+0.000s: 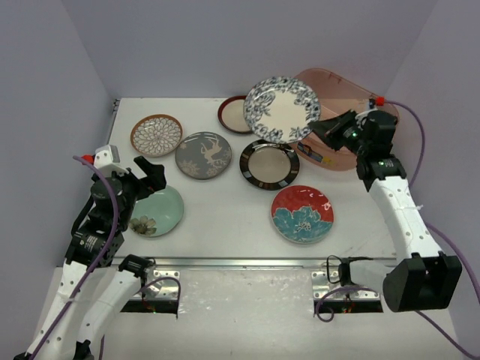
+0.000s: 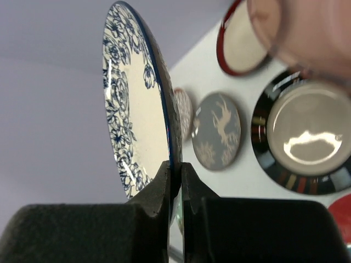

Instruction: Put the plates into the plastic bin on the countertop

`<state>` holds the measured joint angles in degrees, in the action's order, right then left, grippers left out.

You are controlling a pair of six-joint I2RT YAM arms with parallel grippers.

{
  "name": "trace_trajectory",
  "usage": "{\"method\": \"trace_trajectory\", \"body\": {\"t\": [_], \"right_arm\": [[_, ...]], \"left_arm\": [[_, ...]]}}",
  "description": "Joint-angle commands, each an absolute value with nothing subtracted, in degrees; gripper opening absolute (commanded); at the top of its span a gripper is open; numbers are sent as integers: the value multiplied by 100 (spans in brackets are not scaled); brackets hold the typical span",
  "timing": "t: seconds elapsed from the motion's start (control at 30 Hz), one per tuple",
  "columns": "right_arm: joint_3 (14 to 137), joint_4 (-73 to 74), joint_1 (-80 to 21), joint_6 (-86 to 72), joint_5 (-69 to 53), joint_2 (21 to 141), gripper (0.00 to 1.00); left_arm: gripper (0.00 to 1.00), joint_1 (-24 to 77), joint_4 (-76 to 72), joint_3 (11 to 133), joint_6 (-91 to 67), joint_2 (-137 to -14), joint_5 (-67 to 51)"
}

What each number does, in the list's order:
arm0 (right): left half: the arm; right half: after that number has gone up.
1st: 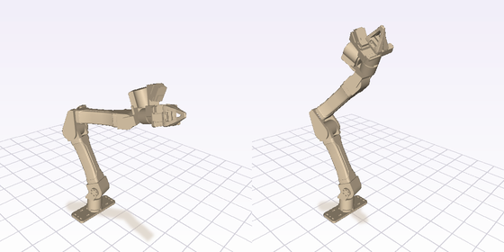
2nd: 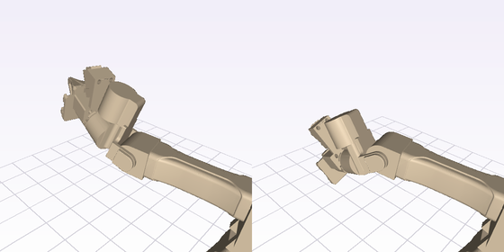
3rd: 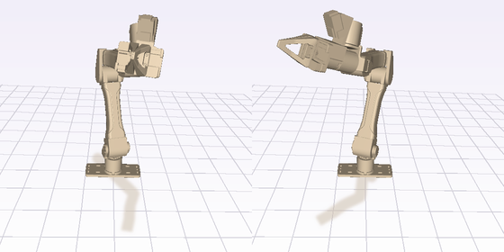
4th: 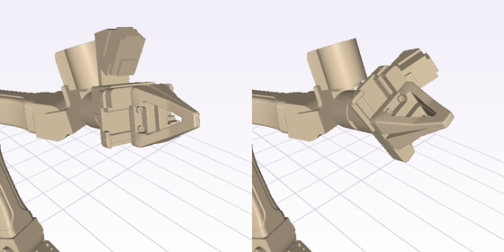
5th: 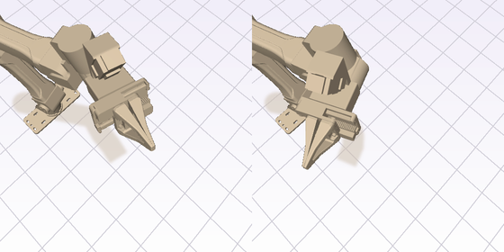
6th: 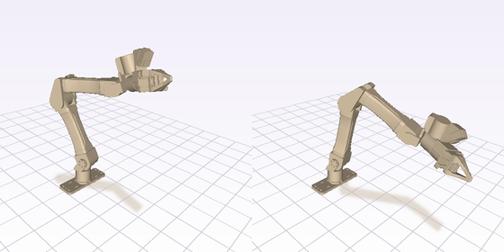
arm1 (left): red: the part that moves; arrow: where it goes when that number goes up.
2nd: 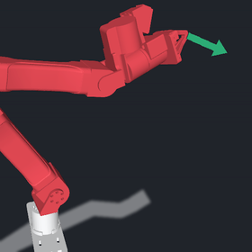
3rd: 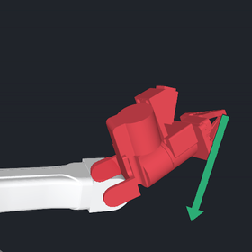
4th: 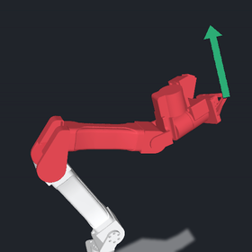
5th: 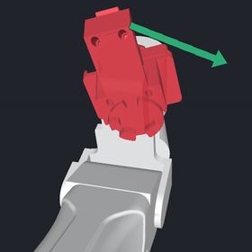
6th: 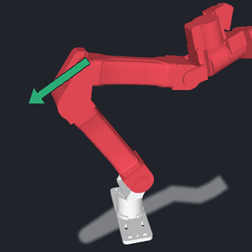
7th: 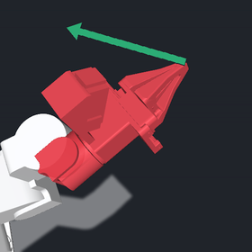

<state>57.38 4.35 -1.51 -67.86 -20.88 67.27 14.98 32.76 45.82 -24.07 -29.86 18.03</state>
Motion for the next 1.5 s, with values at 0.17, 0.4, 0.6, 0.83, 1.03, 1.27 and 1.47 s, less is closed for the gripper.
{"method": "trace_trajectory", "body": {"t": [0.17, 0.4, 0.6, 0.83, 1.03, 1.27, 1.47], "right_arm": [[6836, 299, 923, -7304, -959, 7399, 0], [7149, -426, 932, -7020, -162, 8165, 0], [7688, -331, 901, -6445, 369, 8828, 0], [8179, -144, 714, -5667, 450, 9619, 0], [9690, 810, 414, -4701, 577, 10592, 0], [9864, 1092, 264, -4467, 1080, 10955, 0], [9643, 1107, 255, -4184, 1150, 11082, 0]], "left_arm": [[100, 1573, 3041, 4570, -2364, -2971, 1837], [100, 1582, 3027, 4569, -2359, -3046, 1800], [100, 1591, 2975, 4553, -2307, -3184, 1657], [100, 1596, 2957, 4556, -2273, -3233, 1545], [100, 1591, 2944, 4553, -2260, -3183, 1555], [100, 1591, 2945, 4544, -2259, -3182, 1548], [100, 1600, 2953, 4544, -2259, -3200, 1529]]}}
